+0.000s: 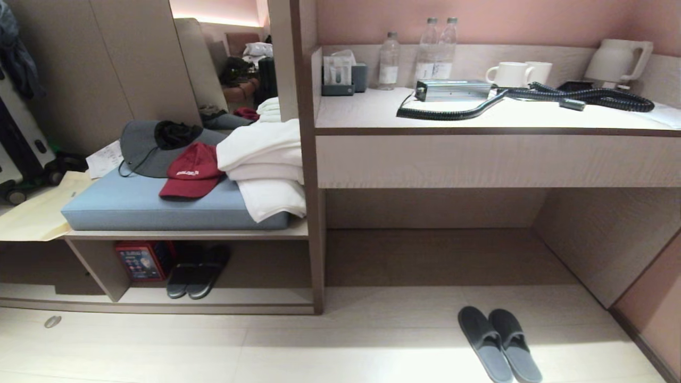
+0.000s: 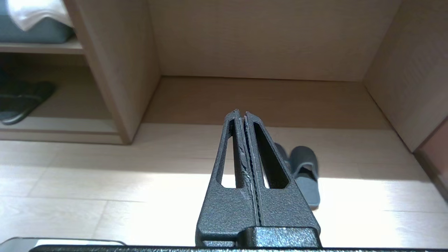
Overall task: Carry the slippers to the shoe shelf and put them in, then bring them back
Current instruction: Pick up the slippers on the floor
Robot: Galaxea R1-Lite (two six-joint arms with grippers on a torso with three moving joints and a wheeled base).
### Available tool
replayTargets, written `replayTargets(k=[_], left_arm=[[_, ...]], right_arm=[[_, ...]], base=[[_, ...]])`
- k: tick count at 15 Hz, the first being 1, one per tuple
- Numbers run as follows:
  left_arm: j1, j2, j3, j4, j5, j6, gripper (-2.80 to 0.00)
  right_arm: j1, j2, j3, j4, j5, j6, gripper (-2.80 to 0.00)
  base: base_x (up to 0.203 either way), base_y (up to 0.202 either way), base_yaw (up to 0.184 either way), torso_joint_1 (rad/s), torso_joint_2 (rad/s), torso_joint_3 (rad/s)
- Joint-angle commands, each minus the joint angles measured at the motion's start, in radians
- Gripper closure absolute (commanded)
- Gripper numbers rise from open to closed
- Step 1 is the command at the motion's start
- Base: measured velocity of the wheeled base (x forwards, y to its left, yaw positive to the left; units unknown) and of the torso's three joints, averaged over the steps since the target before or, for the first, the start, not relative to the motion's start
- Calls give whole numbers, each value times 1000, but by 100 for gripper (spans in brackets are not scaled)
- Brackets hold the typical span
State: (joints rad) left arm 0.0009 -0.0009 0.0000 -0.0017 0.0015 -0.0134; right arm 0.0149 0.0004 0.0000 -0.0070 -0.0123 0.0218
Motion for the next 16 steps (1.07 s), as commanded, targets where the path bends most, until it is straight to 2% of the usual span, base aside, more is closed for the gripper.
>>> replayTargets(k=[1, 16], left_arm=[[1, 1, 0, 0, 0, 0, 0], [1, 1, 0, 0, 0, 1, 0]], right_arm=[[0, 1, 0, -1, 0, 0, 0], [0, 1, 0, -1, -1, 1, 0]], base=[[0, -199, 2, 2, 2, 0], [0, -195, 2, 2, 3, 1]])
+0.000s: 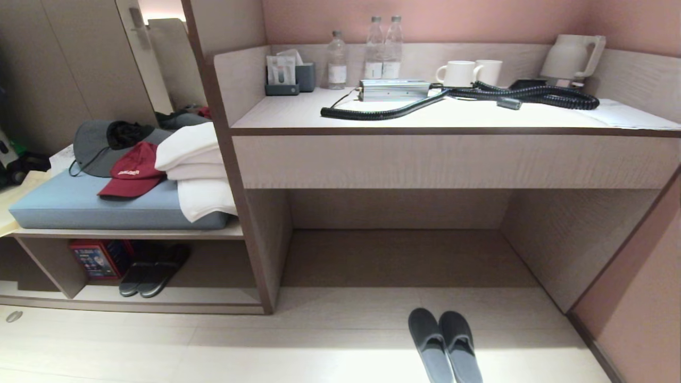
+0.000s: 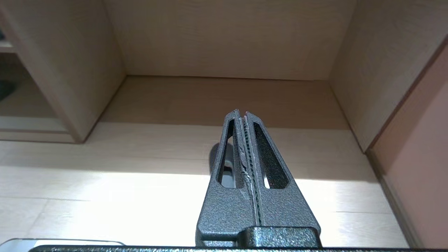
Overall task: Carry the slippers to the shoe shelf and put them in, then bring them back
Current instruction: Pick up the slippers on the floor
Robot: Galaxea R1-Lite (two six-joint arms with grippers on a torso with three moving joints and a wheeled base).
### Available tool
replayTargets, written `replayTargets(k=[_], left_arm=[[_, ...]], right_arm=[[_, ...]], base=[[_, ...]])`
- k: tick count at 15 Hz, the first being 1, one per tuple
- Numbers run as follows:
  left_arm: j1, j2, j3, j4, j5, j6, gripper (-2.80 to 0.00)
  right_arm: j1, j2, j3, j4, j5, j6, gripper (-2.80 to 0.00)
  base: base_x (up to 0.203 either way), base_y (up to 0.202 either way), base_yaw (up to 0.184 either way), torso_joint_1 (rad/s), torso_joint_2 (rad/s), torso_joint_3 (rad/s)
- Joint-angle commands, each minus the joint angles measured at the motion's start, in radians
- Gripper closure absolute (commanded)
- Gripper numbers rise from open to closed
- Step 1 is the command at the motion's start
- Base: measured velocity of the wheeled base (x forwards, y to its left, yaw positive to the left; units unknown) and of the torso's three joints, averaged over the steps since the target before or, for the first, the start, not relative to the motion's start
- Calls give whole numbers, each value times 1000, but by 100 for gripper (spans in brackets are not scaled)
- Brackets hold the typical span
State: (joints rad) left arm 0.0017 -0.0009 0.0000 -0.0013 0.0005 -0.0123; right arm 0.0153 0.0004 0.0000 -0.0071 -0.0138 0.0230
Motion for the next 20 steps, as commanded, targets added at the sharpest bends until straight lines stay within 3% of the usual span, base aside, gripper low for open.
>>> replayTargets(k=[1, 10, 20], left_arm=[[-2, 1, 0, 0, 1, 5, 0], [-2, 1, 0, 0, 1, 0, 0], [0, 2, 0, 0, 1, 2, 0]], right_arm=[[-1, 0, 0, -1, 0, 0, 0], [-2, 0, 0, -1, 0, 0, 0], [0, 1, 0, -1, 2, -2, 0]], base=[[0, -110, 3, 2, 6, 2], [0, 0, 0, 0, 0, -4], [0, 0, 0, 2, 4, -183]])
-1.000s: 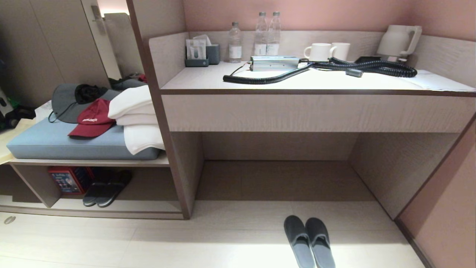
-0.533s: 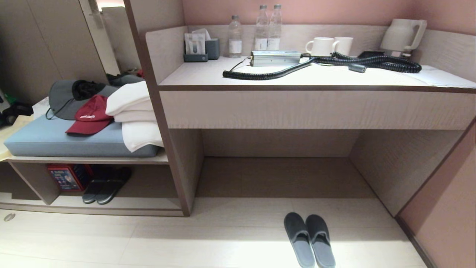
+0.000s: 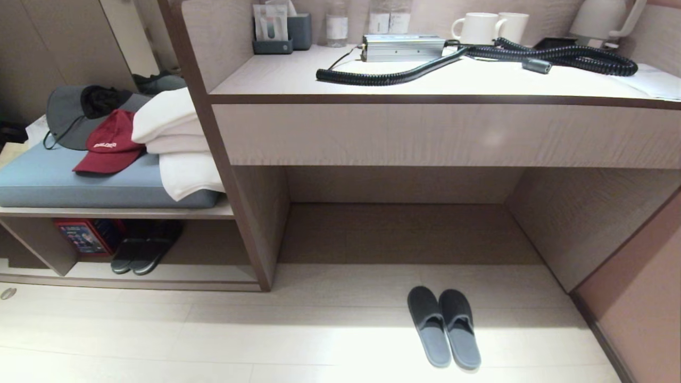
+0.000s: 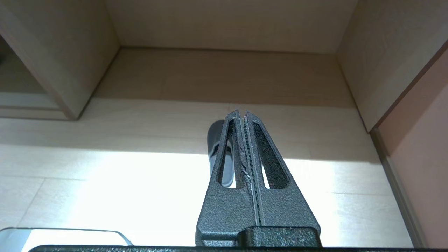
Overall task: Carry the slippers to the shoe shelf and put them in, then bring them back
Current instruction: Pick up the slippers on the floor
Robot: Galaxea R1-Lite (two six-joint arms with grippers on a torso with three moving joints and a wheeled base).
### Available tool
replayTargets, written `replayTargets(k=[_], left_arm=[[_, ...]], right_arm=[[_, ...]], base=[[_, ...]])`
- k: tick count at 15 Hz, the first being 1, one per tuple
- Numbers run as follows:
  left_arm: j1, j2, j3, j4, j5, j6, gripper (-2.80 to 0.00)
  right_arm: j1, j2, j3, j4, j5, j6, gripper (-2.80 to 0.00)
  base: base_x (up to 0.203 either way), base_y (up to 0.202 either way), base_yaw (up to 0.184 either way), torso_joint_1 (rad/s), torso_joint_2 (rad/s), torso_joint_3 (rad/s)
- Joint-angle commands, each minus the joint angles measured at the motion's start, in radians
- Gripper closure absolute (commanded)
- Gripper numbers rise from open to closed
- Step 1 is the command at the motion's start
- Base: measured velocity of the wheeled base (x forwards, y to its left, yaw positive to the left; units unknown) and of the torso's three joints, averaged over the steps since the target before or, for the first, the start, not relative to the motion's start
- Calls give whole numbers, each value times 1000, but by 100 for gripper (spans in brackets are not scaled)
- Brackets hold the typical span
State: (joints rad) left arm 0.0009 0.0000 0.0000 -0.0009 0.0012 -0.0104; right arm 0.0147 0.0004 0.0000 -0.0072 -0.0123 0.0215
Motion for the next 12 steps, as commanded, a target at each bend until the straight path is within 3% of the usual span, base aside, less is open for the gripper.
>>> replayTargets(k=[1, 12], left_arm=[[0, 2, 0, -1, 0, 0, 0], [1, 0, 0, -1, 0, 0, 0]], right_arm=[[0, 1, 0, 0, 0, 0, 0], [1, 0, 0, 0, 0, 2, 0]], base=[[0, 0, 0, 5, 7, -208], [0, 0, 0, 2, 2, -198]])
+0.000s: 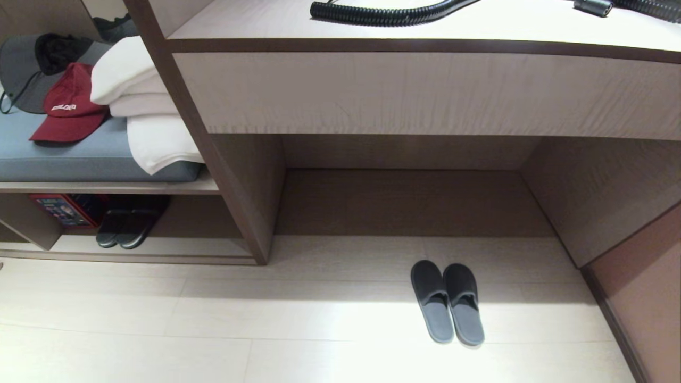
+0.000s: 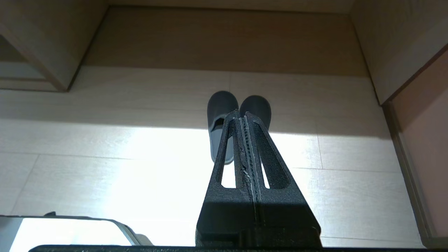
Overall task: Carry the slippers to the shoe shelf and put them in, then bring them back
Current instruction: Pick up the slippers on the floor
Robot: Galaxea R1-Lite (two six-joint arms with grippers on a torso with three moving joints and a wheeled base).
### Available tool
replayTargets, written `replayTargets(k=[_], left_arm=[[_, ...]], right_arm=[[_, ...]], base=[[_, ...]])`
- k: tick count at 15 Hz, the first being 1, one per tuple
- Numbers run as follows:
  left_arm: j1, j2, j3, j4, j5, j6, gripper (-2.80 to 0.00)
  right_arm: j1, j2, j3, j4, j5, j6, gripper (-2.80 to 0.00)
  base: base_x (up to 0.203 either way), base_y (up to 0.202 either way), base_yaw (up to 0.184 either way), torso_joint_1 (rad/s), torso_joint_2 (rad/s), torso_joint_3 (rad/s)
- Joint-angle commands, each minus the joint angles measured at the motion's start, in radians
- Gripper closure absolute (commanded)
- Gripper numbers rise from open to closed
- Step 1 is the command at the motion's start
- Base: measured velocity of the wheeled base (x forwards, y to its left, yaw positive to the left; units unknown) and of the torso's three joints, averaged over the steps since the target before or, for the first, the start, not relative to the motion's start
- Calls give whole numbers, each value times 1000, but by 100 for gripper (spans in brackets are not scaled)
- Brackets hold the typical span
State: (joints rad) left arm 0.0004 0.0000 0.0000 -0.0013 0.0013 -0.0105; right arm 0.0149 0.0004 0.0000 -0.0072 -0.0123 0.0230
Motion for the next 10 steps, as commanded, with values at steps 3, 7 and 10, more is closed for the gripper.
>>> replayTargets(k=[3, 7, 10], left_arm=[[1, 0, 0, 0, 0, 0, 0], [0, 0, 0, 0, 0, 0, 0], [0, 0, 0, 0, 0, 0, 0]], right_arm=[[0, 0, 0, 0, 0, 0, 0], [0, 0, 0, 0, 0, 0, 0], [0, 0, 0, 0, 0, 0, 0]], base=[[0, 0, 0, -2, 3, -194], [0, 0, 0, 2, 2, -194], [0, 0, 0, 4, 3, -196]])
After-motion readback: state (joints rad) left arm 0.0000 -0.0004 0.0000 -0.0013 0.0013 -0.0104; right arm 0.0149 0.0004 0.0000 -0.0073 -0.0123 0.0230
